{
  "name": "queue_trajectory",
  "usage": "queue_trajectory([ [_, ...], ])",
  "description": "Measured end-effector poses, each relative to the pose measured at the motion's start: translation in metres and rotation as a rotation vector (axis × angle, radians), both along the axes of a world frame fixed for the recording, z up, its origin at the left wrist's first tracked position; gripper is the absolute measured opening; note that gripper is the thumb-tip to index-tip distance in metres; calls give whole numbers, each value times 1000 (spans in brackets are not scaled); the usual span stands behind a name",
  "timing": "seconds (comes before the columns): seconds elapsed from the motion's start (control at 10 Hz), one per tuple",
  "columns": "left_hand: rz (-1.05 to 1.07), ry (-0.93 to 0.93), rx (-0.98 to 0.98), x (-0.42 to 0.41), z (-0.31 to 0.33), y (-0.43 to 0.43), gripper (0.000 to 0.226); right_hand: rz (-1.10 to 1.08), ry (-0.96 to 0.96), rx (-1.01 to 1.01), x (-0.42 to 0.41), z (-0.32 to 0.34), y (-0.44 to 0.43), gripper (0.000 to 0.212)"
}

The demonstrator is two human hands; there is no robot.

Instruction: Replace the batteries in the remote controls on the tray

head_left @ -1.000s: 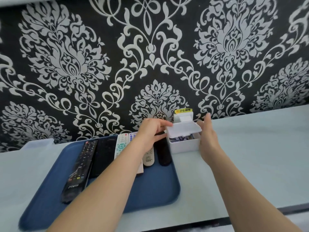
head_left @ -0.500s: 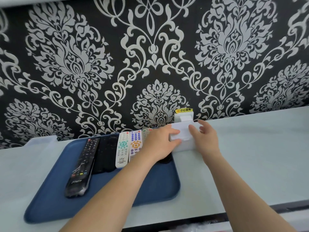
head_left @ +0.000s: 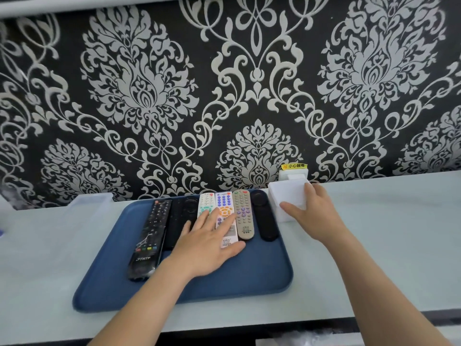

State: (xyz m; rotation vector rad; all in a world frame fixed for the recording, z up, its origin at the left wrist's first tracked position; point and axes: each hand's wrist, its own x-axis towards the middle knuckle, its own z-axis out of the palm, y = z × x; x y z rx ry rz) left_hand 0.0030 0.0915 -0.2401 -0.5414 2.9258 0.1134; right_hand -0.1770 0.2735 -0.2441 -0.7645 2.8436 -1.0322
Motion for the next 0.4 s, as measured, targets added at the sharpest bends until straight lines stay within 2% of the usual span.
queue_trajectory([
  [0.2,-44,157,67,3,-6,-3,71,-18,-24,-136,7,-8,-9,67],
  [0.3,-23,512,233,19,11,-6,59,-55,24,-95,7,-9,-8,70],
  [0.4,97,1044,517,46,46,-9,26,-105,153,-173,8,11,1,60],
])
